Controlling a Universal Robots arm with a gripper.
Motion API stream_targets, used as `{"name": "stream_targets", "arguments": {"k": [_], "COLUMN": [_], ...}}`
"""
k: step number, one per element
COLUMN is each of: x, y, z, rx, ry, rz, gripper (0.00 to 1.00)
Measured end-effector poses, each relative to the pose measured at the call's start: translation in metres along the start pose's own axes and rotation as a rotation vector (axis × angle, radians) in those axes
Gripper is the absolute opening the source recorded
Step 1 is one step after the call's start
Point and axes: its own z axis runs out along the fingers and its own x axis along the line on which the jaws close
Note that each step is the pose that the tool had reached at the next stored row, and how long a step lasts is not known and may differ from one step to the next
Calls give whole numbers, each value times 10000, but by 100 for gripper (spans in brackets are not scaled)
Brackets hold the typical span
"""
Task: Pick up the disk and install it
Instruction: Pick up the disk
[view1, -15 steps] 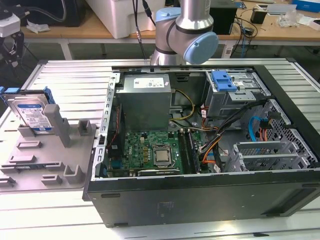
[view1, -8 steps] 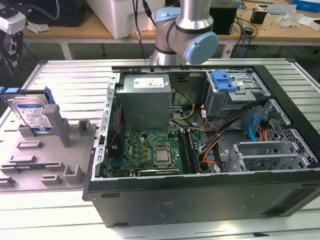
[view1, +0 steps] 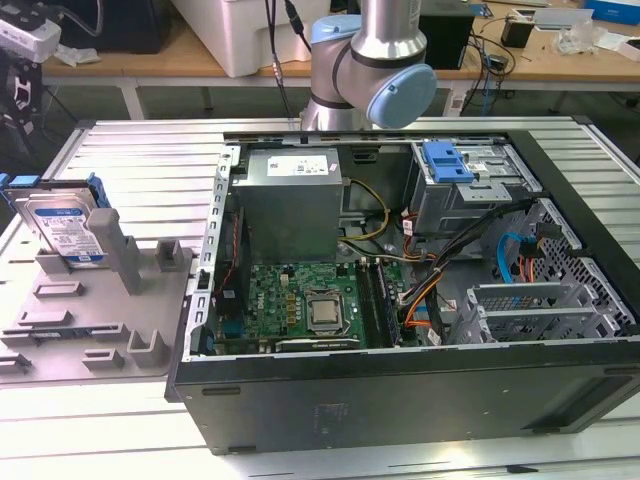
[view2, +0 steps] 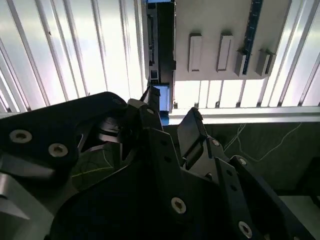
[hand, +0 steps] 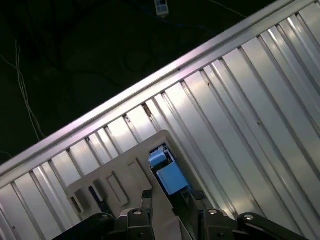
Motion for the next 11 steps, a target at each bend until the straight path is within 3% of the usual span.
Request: {"name": "stream_targets", "arguments": {"k": [8, 11], "x": [-2, -2], "y": [0, 1], "z": [11, 11], "rx": [88, 89], "ry": [78, 78], "rz": [-1883, -1896], "gripper": [42, 42]}}
